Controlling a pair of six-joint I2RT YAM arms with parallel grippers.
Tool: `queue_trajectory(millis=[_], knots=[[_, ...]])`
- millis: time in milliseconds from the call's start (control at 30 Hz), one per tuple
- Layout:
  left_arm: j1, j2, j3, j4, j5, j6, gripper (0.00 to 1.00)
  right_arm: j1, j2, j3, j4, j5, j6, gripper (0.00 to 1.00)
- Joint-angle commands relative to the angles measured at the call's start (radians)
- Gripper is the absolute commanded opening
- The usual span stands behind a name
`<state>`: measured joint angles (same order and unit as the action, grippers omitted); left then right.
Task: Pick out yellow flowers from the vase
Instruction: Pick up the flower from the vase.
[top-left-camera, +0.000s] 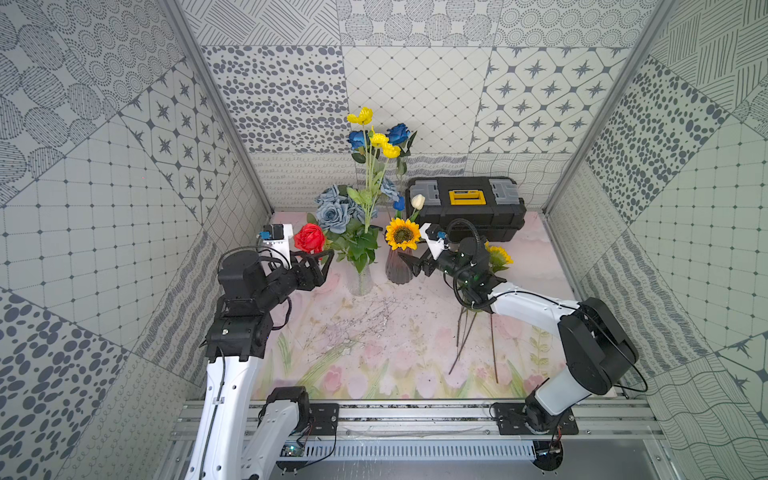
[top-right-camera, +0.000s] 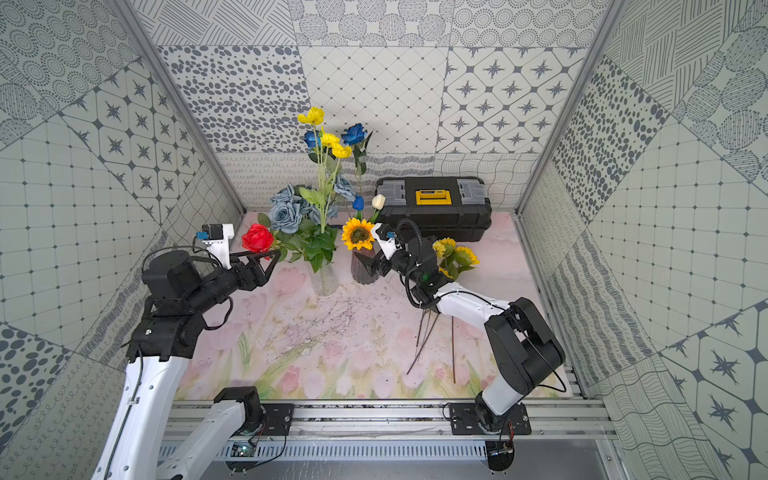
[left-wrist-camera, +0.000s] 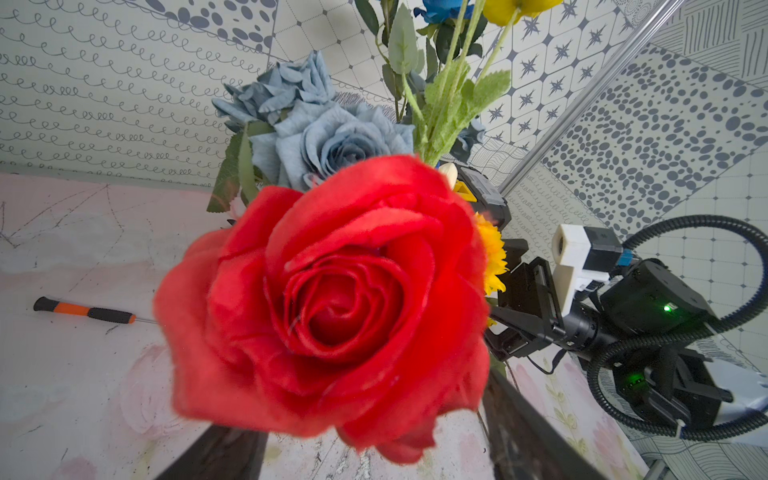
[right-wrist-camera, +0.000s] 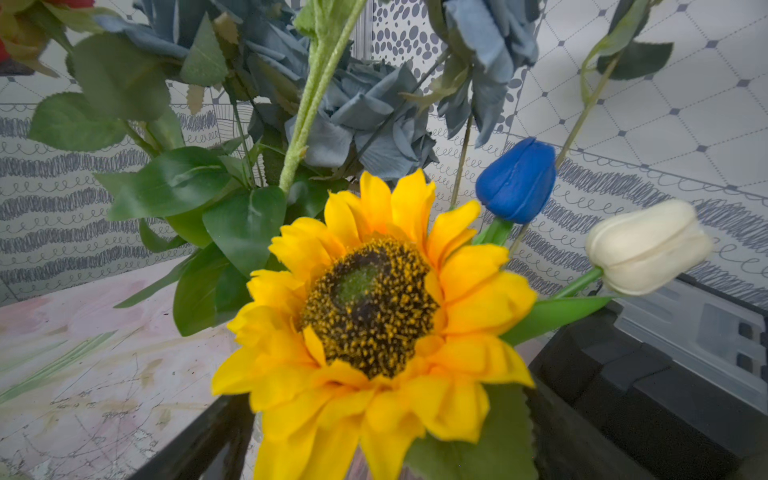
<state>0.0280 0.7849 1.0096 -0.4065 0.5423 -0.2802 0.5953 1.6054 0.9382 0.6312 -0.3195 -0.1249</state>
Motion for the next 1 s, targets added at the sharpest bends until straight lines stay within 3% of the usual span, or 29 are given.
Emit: queue_trajectory(millis=[0,433,967], knots=[[0.003,-0.003,0.01,0.059,0.024,0.001,0.78,0.007,0.031,0.018,0.071,0.023,-0.028,0.95],[0.003,0.0,0.006,0.069,0.032,-0.007,0.78,0.037,0.085,0.066,0.089,0.098,-0.105,0.85],[0.003,-0.008,0.0,0.064,0.03,-0.004,0.78,0.08,0.146,0.108,0.163,0.169,-0.116,0.64]])
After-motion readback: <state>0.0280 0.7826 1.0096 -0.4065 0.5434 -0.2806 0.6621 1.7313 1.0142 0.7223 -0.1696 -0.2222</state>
